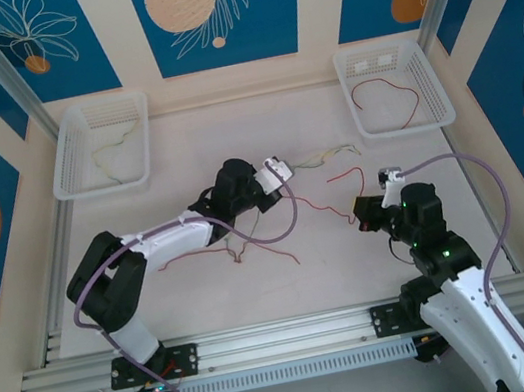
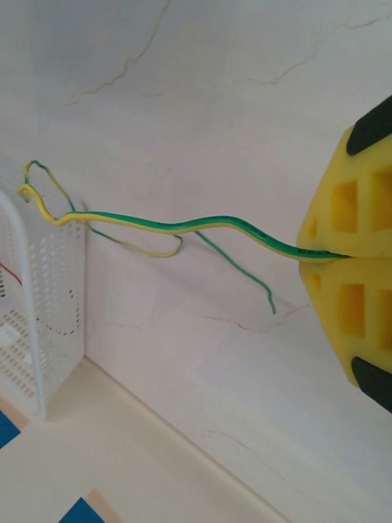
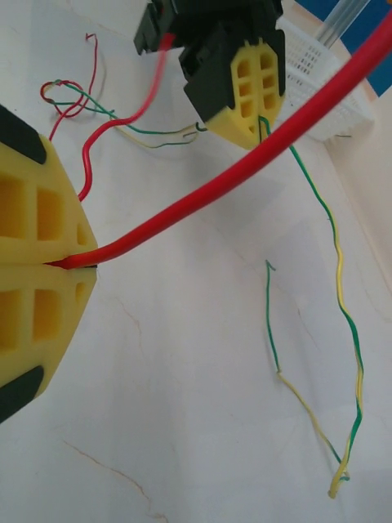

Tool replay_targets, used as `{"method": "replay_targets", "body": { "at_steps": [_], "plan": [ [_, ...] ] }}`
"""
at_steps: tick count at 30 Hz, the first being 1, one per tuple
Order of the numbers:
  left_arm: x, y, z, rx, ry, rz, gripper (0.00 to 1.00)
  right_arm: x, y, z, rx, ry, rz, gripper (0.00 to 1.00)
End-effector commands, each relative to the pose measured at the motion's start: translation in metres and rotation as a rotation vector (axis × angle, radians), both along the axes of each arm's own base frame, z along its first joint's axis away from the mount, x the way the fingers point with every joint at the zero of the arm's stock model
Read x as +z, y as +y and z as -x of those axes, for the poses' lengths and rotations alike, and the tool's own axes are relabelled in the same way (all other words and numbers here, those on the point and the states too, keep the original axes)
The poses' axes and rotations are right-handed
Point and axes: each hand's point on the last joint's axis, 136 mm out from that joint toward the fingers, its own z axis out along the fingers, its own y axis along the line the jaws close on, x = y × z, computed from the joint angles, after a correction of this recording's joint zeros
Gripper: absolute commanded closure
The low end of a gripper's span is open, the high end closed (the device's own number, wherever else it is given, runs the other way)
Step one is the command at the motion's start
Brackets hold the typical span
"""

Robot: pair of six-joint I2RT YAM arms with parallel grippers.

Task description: Untangle the cables

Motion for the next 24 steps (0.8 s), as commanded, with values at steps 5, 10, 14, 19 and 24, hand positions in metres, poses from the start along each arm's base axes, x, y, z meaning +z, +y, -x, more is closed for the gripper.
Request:
{"method": "replay_targets", "body": {
  "at_steps": [5, 10, 14, 19, 24],
  "plan": [
    [0.020, -0.003, -0.016, 0.019, -0.005, 0.082, 0.97, 0.005, -0.043, 0.000, -0.263, 0.106, 0.100, 1.00],
    [0.018, 0.001, -0.019, 0.046, -0.004, 0.072, 0.96, 0.043, -0.073, 0.009, -0.430, -0.003, 0.094, 1.00],
    [0.019, -0.003, -0.011, 0.001, 0.016, 0.077, 0.82, 0.082, -0.080, 0.007, -0.471, -0.136, 0.058, 1.00],
    [0.027, -0.003, 0.000, -0.030, 0.028, 0.095, 0.69, 0.120, -0.085, -0.031, -0.521, -0.187, 0.112, 1.00],
    [0.051, 0.007, 0.013, -0.024, 0.013, 0.133, 0.47, 0.126, -0.108, -0.115, -0.586, -0.018, 0.164, 1.00]
  ]
}}
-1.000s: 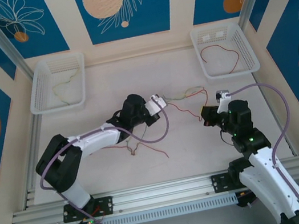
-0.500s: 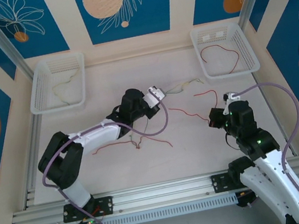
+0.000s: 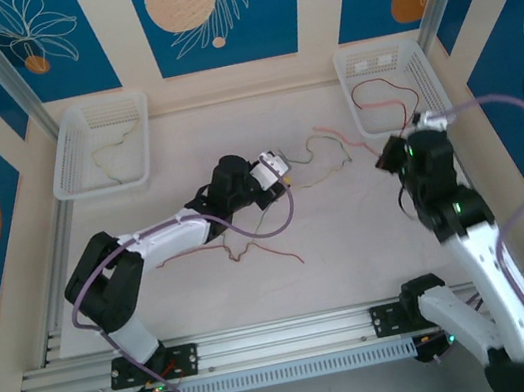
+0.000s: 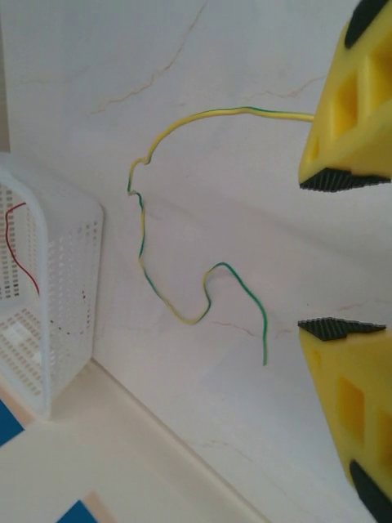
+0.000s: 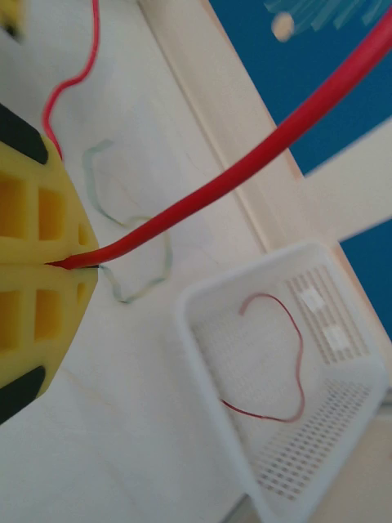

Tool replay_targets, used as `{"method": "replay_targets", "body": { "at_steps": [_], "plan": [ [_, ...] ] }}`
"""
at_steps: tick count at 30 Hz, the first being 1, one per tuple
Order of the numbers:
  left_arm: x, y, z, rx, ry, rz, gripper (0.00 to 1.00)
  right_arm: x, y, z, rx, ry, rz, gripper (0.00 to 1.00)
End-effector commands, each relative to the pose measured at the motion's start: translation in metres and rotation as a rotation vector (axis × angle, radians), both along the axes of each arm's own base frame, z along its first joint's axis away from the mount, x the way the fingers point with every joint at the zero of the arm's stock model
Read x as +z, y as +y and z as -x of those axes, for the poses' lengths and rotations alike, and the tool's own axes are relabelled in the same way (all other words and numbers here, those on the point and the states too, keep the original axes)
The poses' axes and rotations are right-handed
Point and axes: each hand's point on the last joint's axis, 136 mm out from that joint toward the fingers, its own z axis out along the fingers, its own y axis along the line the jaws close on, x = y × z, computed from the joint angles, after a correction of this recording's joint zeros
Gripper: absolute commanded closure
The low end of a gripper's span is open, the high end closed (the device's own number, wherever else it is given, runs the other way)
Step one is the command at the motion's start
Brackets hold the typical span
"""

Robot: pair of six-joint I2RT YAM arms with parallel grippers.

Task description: Untangle the cables

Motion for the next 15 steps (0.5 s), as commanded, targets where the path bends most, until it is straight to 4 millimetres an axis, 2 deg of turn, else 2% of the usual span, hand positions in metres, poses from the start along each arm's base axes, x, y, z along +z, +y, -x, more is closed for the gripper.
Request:
{"method": "replay_targets", "body": {
  "at_steps": [1, 2, 5, 9, 12, 15],
  "plan": [
    [0.045, 0.006, 0.016, -0.021, -0.037, 0.085, 0.46, 0.007, -0.021, -0.054, -0.051, 0.046, -0.002, 1.00],
    [0.055, 0.007, 0.022, -0.028, -0.040, 0.095, 0.43, 0.005, -0.028, -0.071, -0.063, 0.068, -0.014, 1.00],
    [0.090, 0.013, 0.039, -0.015, -0.060, 0.147, 0.42, -0.003, -0.060, -0.114, -0.177, 0.121, -0.041, 1.00],
    [0.129, 0.021, 0.077, -0.017, -0.053, 0.238, 0.42, -0.023, -0.101, -0.166, -0.306, 0.172, 0.001, 1.00],
    [0.132, 0.029, 0.107, -0.038, -0.038, 0.259, 0.42, -0.055, -0.133, -0.186, -0.411, 0.297, -0.036, 1.00],
    [0.123, 0.043, 0.124, -0.010, -0.009, 0.257, 0.42, -0.086, -0.165, -0.194, -0.541, 0.395, -0.064, 1.00]
  ]
}}
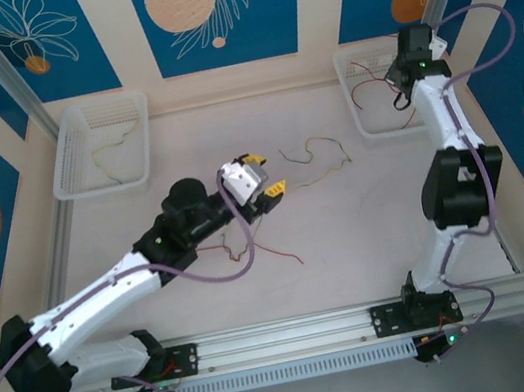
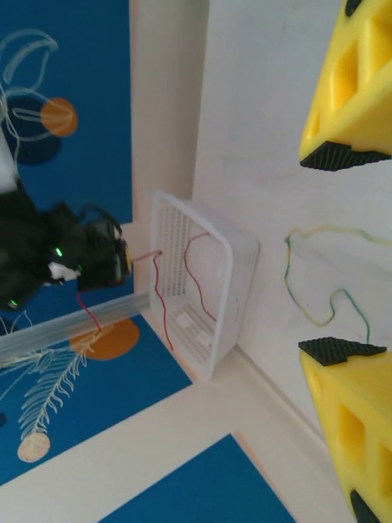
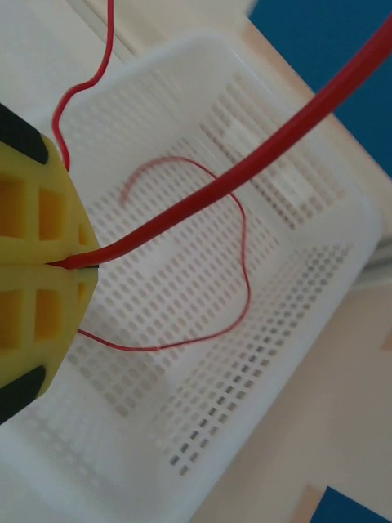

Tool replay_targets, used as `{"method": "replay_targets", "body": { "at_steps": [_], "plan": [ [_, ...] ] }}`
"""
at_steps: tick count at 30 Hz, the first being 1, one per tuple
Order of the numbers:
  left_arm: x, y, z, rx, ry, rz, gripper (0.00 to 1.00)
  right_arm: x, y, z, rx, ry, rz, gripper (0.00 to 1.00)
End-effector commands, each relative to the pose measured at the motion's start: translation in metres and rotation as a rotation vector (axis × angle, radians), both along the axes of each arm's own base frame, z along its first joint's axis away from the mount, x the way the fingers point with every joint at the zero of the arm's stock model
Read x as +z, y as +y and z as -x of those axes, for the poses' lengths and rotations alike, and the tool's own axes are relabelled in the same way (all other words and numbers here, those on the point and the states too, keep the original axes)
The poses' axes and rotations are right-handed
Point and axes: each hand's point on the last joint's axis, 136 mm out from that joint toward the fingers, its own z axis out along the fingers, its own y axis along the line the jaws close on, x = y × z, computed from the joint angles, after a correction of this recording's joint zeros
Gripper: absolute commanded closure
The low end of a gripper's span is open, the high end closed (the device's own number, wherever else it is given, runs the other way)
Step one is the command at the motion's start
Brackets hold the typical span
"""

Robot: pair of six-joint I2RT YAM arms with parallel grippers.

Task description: Untangle the cables

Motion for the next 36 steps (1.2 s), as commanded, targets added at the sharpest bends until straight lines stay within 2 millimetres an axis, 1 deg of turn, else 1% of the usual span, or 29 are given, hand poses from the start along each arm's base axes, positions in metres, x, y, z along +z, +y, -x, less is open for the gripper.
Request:
{"method": "replay_targets", "body": {
  "at_steps": [1, 3, 4, 5, 6, 7, 9, 10, 11, 12, 13, 16, 17, 18, 19, 20, 21, 22, 23, 24, 26, 28, 29, 30, 31, 32, 33, 35, 36],
  "plan": [
    [-0.039, 0.017, 0.011, 0.050, 0.115, -0.052, 0.42, -0.026, -0.039, 0.010, -0.175, 0.112, -0.019, 1.00],
    [-0.045, 0.028, 0.016, 0.071, 0.137, -0.051, 0.42, -0.043, -0.047, -0.007, -0.149, 0.127, -0.048, 1.00],
    [-0.047, 0.032, 0.017, 0.080, 0.142, -0.052, 0.42, -0.048, -0.048, -0.014, -0.130, 0.128, -0.068, 1.00],
    [-0.049, 0.036, 0.018, 0.089, 0.143, -0.053, 0.42, -0.057, -0.049, -0.020, -0.116, 0.149, -0.088, 1.00],
    [-0.049, 0.039, 0.019, 0.099, 0.142, -0.050, 0.42, -0.063, -0.050, -0.024, -0.108, 0.168, -0.107, 0.98],
    [-0.050, 0.042, 0.018, 0.110, 0.138, -0.051, 0.40, -0.069, -0.048, -0.027, -0.085, 0.190, -0.130, 0.92],
    [-0.049, 0.046, 0.016, 0.131, 0.121, -0.051, 0.39, -0.074, -0.036, -0.040, 0.015, 0.195, -0.190, 0.71],
    [-0.049, 0.047, 0.015, 0.142, 0.114, -0.050, 0.39, -0.074, -0.033, -0.043, 0.034, 0.194, -0.200, 0.59],
    [-0.048, 0.048, 0.014, 0.150, 0.109, -0.046, 0.39, -0.072, -0.027, -0.046, 0.071, 0.189, -0.200, 0.36],
    [-0.048, 0.048, 0.012, 0.156, 0.106, -0.046, 0.39, -0.066, -0.019, -0.051, 0.125, 0.172, -0.201, 0.07],
    [-0.049, 0.048, 0.011, 0.159, 0.105, -0.049, 0.39, -0.062, -0.015, -0.052, 0.147, 0.167, -0.200, 0.00],
    [-0.055, 0.048, 0.005, 0.188, 0.110, -0.064, 0.39, -0.042, -0.003, -0.045, 0.187, 0.152, -0.183, 0.00],
    [-0.058, 0.050, 0.001, 0.216, 0.117, -0.064, 0.39, -0.036, 0.001, -0.040, 0.195, 0.151, -0.178, 0.00],
    [-0.062, 0.053, -0.004, 0.251, 0.126, -0.063, 0.39, -0.024, 0.007, -0.034, 0.203, 0.141, -0.167, 0.00],
    [-0.066, 0.055, -0.009, 0.282, 0.137, -0.064, 0.36, -0.017, 0.013, -0.028, 0.214, 0.139, -0.156, 0.00],
    [-0.071, 0.059, -0.014, 0.317, 0.156, -0.061, 0.29, -0.010, 0.021, -0.020, 0.227, 0.138, -0.139, 0.00],
    [-0.078, 0.062, -0.018, 0.342, 0.181, -0.064, 0.29, 0.004, 0.030, -0.009, 0.232, 0.120, -0.108, 0.00],
    [-0.082, 0.066, -0.022, 0.369, 0.205, -0.063, 0.27, 0.013, 0.038, -0.002, 0.248, 0.098, -0.080, 0.00],
    [-0.088, 0.072, -0.028, 0.405, 0.242, -0.054, 0.24, 0.026, 0.052, 0.008, 0.278, 0.063, -0.055, 0.01],
    [-0.094, 0.080, -0.034, 0.442, 0.283, -0.043, 0.20, 0.037, 0.067, 0.019, 0.307, 0.030, -0.041, 0.01],
    [-0.103, 0.096, -0.044, 0.514, 0.366, -0.014, 0.20, 0.057, 0.100, 0.042, 0.386, -0.041, -0.024, 0.00],
    [-0.113, 0.112, -0.051, 0.558, 0.439, 0.017, 0.21, 0.074, 0.142, 0.067, 0.516, -0.133, 0.011, 0.00],
    [-0.118, 0.121, -0.054, 0.584, 0.476, 0.035, 0.21, 0.079, 0.169, 0.082, 0.597, -0.191, 0.038, 0.00],
    [-0.123, 0.129, -0.057, 0.605, 0.512, 0.052, 0.21, 0.081, 0.201, 0.100, 0.692, -0.261, 0.051, 0.00],
    [-0.128, 0.135, -0.059, 0.622, 0.550, 0.062, 0.18, 0.084, 0.224, 0.114, 0.772, -0.336, 0.052, 0.00],
    [-0.135, 0.141, -0.061, 0.637, 0.601, 0.070, 0.16, 0.076, 0.248, 0.134, 0.853, -0.398, 0.044, 0.01],
    [-0.142, 0.144, -0.061, 0.637, 0.661, 0.064, 0.16, 0.066, 0.263, 0.152, 0.895, -0.451, 0.039, 0.02],
    [-0.154, 0.145, -0.058, 0.630, 0.737, 0.008, 0.16, 0.043, 0.299, 0.191, 1.043, -0.545, 0.013, 0.05],
    [-0.160, 0.142, -0.054, 0.611, 0.763, -0.031, 0.16, 0.036, 0.315, 0.211, 1.127, -0.604, -0.008, 0.08]
  ]
}}
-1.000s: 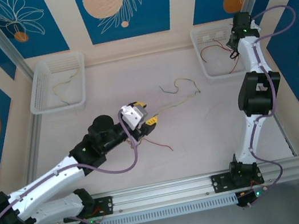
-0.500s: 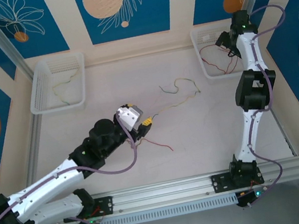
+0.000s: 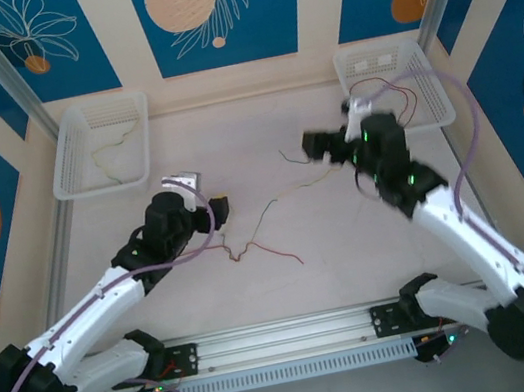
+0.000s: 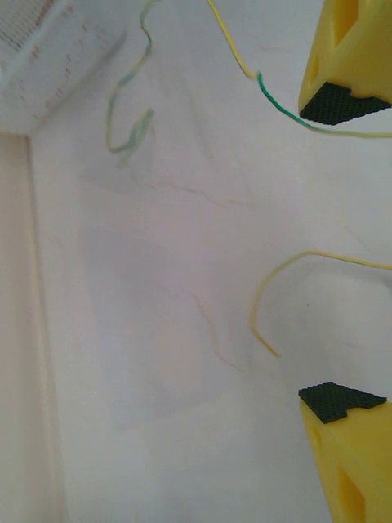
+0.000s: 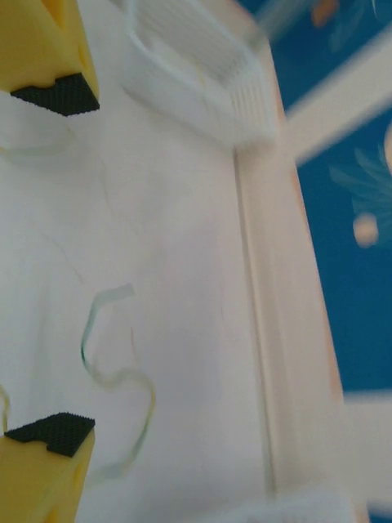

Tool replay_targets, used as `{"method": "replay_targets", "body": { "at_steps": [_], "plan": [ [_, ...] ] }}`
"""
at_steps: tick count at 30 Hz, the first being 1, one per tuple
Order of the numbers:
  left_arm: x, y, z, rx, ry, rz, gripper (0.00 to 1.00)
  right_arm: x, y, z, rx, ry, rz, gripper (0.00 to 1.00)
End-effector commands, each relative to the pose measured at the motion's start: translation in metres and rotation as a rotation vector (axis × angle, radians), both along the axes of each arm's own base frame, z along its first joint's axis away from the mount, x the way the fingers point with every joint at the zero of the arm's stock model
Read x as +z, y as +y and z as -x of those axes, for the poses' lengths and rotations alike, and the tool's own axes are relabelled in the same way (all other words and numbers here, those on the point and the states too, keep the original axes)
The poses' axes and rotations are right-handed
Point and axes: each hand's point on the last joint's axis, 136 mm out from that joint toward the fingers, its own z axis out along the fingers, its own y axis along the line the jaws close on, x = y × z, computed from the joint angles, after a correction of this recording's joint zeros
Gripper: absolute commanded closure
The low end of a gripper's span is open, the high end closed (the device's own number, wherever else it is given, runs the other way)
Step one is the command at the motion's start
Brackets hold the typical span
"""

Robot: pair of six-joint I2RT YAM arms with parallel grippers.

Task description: Untangle the cables

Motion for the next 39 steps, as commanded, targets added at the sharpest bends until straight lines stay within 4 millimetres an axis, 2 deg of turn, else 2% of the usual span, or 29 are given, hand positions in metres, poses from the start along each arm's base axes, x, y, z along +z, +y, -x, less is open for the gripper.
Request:
{"method": "replay_targets", "body": {
  "at_steps": [1, 3, 6, 8, 10, 14, 17, 21, 23, 27, 32, 33, 36, 39],
  "plan": [
    [-0.024, -0.009, 0.018, -0.068, 0.199, 0.006, 0.16, -0.024, 0.047, 0.041, 0.240, -0.175, -0.056, 0.09],
    [-0.036, -0.016, 0.030, -0.142, 0.272, -0.018, 0.16, -0.057, 0.069, 0.078, 0.356, -0.142, -0.045, 0.12],
    [-0.049, -0.022, 0.046, -0.222, 0.332, -0.024, 0.20, -0.108, 0.084, 0.113, 0.440, -0.037, 0.034, 0.12],
    [-0.058, -0.025, 0.053, -0.252, 0.351, -0.012, 0.20, -0.136, 0.086, 0.126, 0.462, 0.006, 0.116, 0.11],
    [-0.065, -0.029, 0.058, -0.276, 0.367, 0.009, 0.21, -0.155, 0.085, 0.130, 0.469, 0.017, 0.172, 0.09],
    [-0.068, -0.048, 0.064, -0.358, 0.378, 0.034, 0.22, -0.167, 0.088, 0.118, 0.455, -0.012, 0.222, 0.06],
    [-0.071, -0.058, 0.067, -0.395, 0.363, -0.013, 0.22, -0.171, 0.102, 0.104, 0.471, -0.015, 0.251, 0.05],
    [-0.084, -0.060, 0.066, -0.381, 0.394, -0.044, 0.22, -0.194, 0.129, 0.089, 0.529, 0.021, 0.327, 0.05],
    [-0.087, -0.058, 0.065, -0.357, 0.396, -0.052, 0.23, -0.200, 0.146, 0.088, 0.572, 0.010, 0.352, 0.05],
    [-0.086, -0.051, 0.064, -0.306, 0.368, -0.032, 0.20, -0.215, 0.172, 0.081, 0.629, 0.003, 0.381, 0.05],
    [-0.081, -0.047, 0.063, -0.291, 0.339, -0.024, 0.20, -0.234, 0.192, 0.068, 0.640, 0.011, 0.456, 0.07],
    [-0.080, -0.046, 0.062, -0.284, 0.336, -0.028, 0.20, -0.234, 0.195, 0.067, 0.649, 0.006, 0.465, 0.13],
    [-0.080, -0.042, 0.060, -0.266, 0.332, -0.043, 0.21, -0.235, 0.201, 0.072, 0.700, 0.006, 0.462, 0.43],
    [-0.080, -0.037, 0.058, -0.242, 0.316, -0.053, 0.21, -0.233, 0.202, 0.078, 0.735, 0.022, 0.444, 0.64]
  ]
}}
